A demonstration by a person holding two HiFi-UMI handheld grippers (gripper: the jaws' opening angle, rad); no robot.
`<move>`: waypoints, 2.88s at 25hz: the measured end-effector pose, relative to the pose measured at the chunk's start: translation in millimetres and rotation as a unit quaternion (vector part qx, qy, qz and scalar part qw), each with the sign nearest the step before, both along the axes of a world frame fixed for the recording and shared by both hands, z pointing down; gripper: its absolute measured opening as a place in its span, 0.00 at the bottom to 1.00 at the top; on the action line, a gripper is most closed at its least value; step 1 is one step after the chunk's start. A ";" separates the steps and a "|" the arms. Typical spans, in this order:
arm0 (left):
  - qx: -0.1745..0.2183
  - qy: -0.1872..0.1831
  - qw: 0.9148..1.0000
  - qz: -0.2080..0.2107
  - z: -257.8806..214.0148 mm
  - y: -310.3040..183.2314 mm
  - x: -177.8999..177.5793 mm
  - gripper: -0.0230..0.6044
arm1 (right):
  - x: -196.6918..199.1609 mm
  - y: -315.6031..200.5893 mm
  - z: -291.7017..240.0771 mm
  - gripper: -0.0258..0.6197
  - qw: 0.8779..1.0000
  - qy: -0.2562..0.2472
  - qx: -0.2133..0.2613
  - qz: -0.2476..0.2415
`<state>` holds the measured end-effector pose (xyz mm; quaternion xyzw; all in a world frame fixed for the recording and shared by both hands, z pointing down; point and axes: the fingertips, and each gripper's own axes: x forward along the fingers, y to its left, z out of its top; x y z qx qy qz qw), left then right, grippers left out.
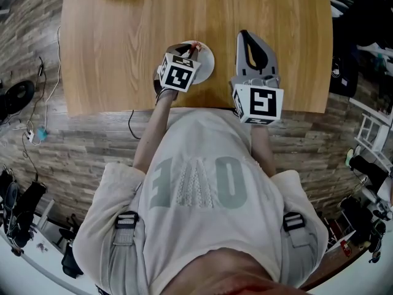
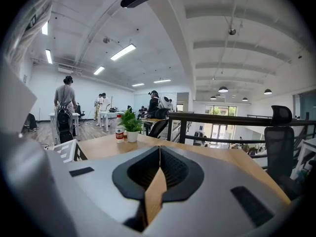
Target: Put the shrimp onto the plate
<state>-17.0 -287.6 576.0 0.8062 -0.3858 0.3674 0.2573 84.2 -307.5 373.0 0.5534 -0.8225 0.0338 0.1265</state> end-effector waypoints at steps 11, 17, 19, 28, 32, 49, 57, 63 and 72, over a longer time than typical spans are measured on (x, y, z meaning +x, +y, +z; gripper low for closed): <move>-0.028 -0.017 0.999 0.009 12.0 5.6 0.3 0.14 | 5.2 1.4 8.0 0.07 1.000 0.009 -0.016 0.009; -0.026 -0.015 1.000 0.008 12.3 4.6 0.4 0.14 | 5.4 2.3 7.4 0.07 1.000 0.008 -0.016 0.014; -0.025 -0.017 1.000 0.009 12.5 4.8 0.4 0.14 | 4.5 2.7 7.4 0.07 1.000 0.008 -0.017 0.014; -0.022 -0.003 1.000 0.016 6.1 4.5 3.0 0.21 | 1.4 2.3 4.4 0.07 1.000 0.007 -0.015 0.011; -0.001 0.023 1.000 -0.006 -11.6 -3.5 -0.2 0.21 | -2.7 1.9 5.5 0.07 1.000 0.006 -0.014 0.007; 0.355 0.104 0.918 -0.142 -224.7 -70.9 -61.8 0.20 | -39.3 -32.1 -39.5 0.07 0.997 0.001 0.062 -0.046; 0.523 0.137 0.813 -0.219 -326.6 -46.1 -95.2 0.08 | -51.9 -33.7 -59.3 0.07 0.993 -0.066 0.069 -0.067; 0.569 0.141 0.782 -0.212 -356.8 -30.0 -99.8 0.05 | -62.4 -30.2 -72.2 0.07 0.990 -0.078 0.090 -0.075; 0.558 0.167 0.788 -0.200 -354.4 -30.9 -89.3 0.05 | -70.4 -23.3 -73.1 0.07 0.990 -0.057 0.092 -0.085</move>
